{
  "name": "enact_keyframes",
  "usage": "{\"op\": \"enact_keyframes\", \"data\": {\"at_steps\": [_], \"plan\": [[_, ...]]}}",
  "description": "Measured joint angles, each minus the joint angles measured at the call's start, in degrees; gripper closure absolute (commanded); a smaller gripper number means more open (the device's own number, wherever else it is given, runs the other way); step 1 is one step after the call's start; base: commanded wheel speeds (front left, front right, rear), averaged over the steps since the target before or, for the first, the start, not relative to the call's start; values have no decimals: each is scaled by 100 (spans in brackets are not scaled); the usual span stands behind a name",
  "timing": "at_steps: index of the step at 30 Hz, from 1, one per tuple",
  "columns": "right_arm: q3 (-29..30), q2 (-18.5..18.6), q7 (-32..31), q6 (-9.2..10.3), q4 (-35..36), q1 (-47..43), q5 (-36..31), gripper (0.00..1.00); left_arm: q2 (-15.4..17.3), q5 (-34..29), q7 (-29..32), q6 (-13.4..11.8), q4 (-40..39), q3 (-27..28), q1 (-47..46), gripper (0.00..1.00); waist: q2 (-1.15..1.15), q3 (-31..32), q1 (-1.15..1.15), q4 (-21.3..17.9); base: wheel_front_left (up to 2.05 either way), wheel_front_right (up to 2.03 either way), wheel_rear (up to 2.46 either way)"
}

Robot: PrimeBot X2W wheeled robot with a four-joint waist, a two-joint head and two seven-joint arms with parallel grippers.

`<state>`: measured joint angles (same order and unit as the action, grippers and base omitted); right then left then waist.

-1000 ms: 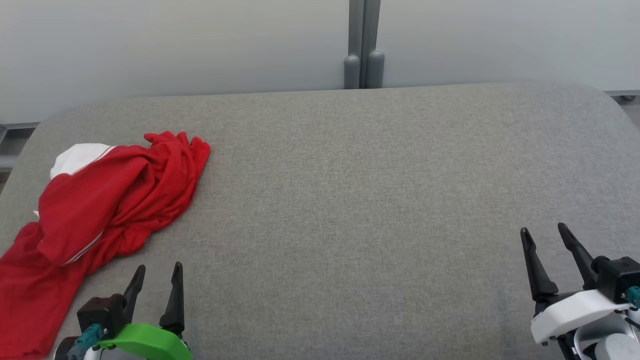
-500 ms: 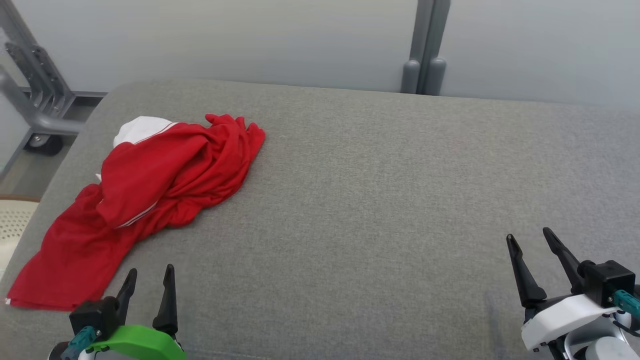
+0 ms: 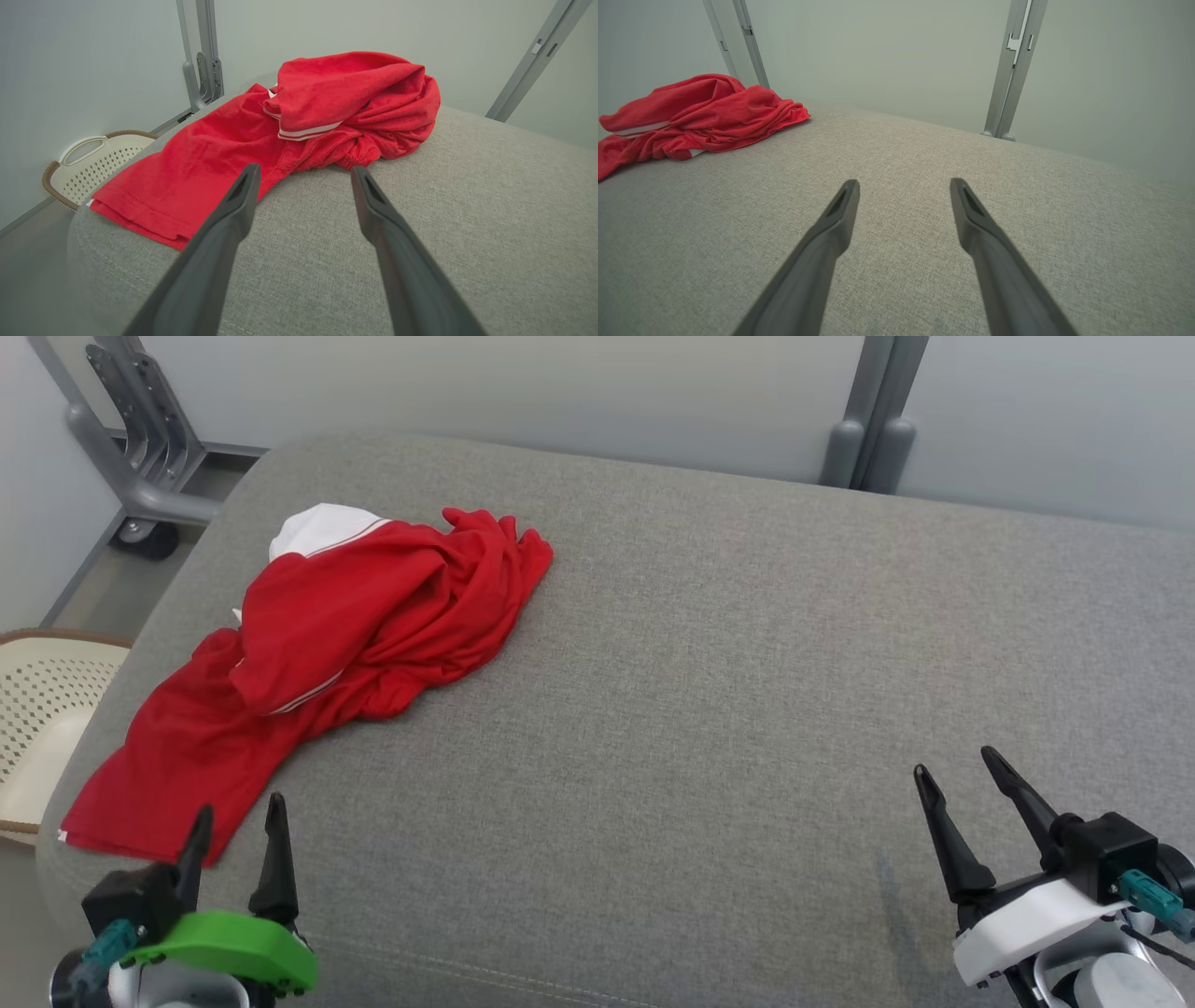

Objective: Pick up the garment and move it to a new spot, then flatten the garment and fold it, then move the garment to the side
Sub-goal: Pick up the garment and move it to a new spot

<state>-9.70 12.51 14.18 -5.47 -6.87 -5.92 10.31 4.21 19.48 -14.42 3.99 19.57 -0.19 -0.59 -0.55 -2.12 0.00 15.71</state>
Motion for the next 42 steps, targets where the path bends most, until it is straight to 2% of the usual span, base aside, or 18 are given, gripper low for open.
{"op": "enact_keyframes", "data": {"at_steps": [7,14,22,30,31,32,33,34,42], "plan": [[-8,209,0,-46,115,210,-83,0,43,0,35,-7,131,-3,-966,0,0,-496,0,-34,0,0,0],[-75,332,26,-58,298,597,-177,0,90,147,414,-162,591,159,-1629,0,0,-1003,0,-77,0,0,0],[-41,409,40,-105,288,840,-180,0,224,149,632,-254,1091,215,-2160,0,0,-1483,0,-213,0,0,0],[0,386,41,-107,210,907,-178,0,277,113,669,-277,1510,192,-2416,0,0,-1592,0,-346,0,0,0],[2,381,41,-107,203,907,-172,0,286,103,664,-277,1543,188,-2428,11,0,-1580,0,-352,0,0,0],[3,377,41,-107,193,907,-171,0,287,101,662,-277,1578,182,-2441,52,0,-1568,0,-355,0,0,0],[4,374,41,-107,180,907,-171,0,286,102,662,-276,1629,175,-2452,80,0,-1556,0,-357,0,0,0],[4,368,41,-107,163,906,-170,0,283,102,665,-276,1690,165,-2466,100,0,-1543,0,-358,0,0,0],[-13,307,41,-107,91,937,-162,0,330,101,671,-226,1914,152,-2558,100,0,-1429,0,-392,0,0,0]]}}
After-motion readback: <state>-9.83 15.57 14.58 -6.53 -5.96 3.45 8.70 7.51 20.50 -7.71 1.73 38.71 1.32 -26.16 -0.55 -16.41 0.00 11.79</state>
